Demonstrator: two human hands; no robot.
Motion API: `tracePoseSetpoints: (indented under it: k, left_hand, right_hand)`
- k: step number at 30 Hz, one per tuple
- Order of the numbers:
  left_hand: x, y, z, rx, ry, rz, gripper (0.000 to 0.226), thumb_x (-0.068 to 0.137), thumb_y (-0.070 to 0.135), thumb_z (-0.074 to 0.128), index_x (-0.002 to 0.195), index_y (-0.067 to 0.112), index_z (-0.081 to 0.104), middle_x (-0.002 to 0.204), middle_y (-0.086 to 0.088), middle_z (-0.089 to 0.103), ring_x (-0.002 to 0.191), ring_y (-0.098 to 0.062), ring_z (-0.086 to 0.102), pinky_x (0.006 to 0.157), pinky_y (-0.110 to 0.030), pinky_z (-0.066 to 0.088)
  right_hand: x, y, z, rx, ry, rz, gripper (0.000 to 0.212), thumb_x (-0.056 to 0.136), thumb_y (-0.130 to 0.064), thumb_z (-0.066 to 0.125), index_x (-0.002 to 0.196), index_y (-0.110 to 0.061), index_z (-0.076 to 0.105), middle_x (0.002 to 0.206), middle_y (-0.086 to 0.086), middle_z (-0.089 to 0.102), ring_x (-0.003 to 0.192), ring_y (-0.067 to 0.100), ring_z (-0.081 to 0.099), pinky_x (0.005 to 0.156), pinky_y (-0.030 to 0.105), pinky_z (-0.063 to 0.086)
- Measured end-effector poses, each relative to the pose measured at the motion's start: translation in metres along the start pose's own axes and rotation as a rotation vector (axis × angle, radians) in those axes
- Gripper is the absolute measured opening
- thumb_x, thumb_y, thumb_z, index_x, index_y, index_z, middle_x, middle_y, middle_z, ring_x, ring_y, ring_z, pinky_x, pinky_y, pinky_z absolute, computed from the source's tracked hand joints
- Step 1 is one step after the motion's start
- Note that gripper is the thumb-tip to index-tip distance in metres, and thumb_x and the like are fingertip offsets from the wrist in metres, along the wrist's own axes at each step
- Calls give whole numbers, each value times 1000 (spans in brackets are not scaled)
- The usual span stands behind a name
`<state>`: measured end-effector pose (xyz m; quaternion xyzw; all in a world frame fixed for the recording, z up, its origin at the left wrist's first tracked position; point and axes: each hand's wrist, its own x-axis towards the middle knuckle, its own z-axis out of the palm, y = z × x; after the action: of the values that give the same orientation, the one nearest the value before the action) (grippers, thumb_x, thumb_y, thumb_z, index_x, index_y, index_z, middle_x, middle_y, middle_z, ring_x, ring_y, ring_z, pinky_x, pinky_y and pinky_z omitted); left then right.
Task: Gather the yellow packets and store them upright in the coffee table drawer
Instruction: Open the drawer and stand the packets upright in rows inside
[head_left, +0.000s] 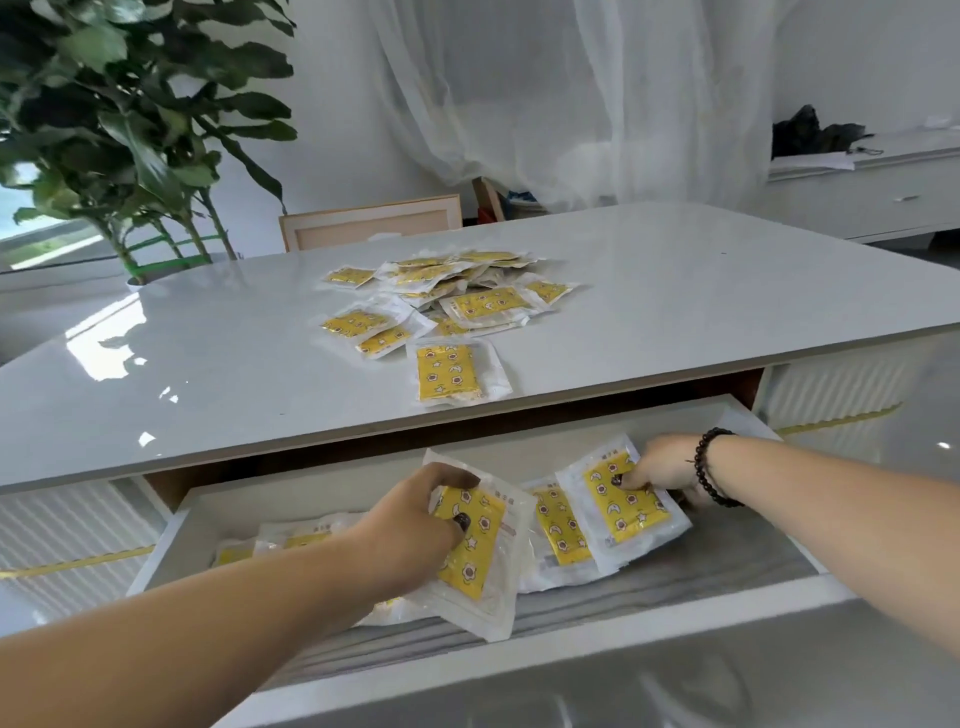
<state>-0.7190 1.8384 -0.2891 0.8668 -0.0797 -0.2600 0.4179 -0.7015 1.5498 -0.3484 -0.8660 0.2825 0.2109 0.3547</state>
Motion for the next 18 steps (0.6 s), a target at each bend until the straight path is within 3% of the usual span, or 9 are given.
tracePoseSetpoints:
  k: [3, 5, 7, 9, 12, 14, 15, 18]
  left_hand:
    - [13, 8, 15, -22, -22, -10, 39, 93, 8, 52, 118, 38, 55, 107, 1, 64, 90, -21, 69, 81, -34, 58]
    - [20, 18, 26, -56, -47, -23, 41, 92, 7, 53, 121, 37, 53, 105, -2, 66, 91, -26, 70, 85, -40, 57]
    - [27, 28, 38, -71, -83, -16, 50, 92, 6, 55, 131, 36, 47, 105, -6, 68, 98, -31, 70, 89, -44, 56]
    - [36, 34, 49, -106, -102, -1, 63, 91, 5, 58, 142, 35, 37, 96, -4, 66, 94, -30, 69, 90, -43, 55]
    - [45, 34, 51, -143, -91, -7, 78, 90, 8, 62, 150, 36, 20, 89, 4, 56, 82, -14, 61, 80, -30, 53]
    - [50, 27, 48, -166, -89, -36, 78, 88, 14, 66, 151, 29, 22, 119, -4, 58, 101, -20, 62, 93, -37, 51]
    - [52, 24, 46, -218, -83, -61, 72, 87, 15, 67, 148, 22, 29, 128, -9, 57, 107, -26, 62, 97, -43, 50]
    - [58, 18, 43, -377, -21, -107, 33, 90, 11, 64, 120, 12, 52, 112, -14, 67, 101, -33, 67, 96, -49, 51]
  right_hand:
    - [-7, -3, 5, -138, 55, -31, 32, 86, -34, 67, 102, -7, 64, 103, 4, 67, 96, 20, 64, 89, 31, 52]
    - [-9, -3, 7, -208, 110, -45, 26, 85, -36, 67, 84, -11, 59, 85, 1, 62, 76, 16, 60, 67, 25, 49]
    - [-12, -4, 9, -290, 168, -32, 33, 84, -37, 68, 68, -15, 49, 69, -1, 52, 60, 12, 50, 52, 22, 40]
    - [-17, -5, 9, -398, 202, -24, 37, 85, -38, 65, 65, -15, 44, 66, 0, 49, 56, 11, 47, 48, 21, 37]
    - [-19, -4, 6, -454, 295, -45, 32, 90, -28, 55, 64, -13, 44, 66, 1, 48, 55, 12, 45, 45, 21, 35]
    - [-18, -4, 5, -314, 385, -107, 37, 92, -32, 52, 62, -12, 47, 64, 3, 50, 55, 14, 47, 45, 21, 34]
    - [-19, -4, 6, -126, 359, -140, 38, 93, -37, 50, 66, -10, 53, 67, 5, 56, 56, 16, 51, 49, 21, 38]
    - [-33, -12, 11, 593, -33, -124, 37, 95, -39, 48, 84, -7, 60, 78, 11, 64, 61, 22, 59, 58, 26, 45]
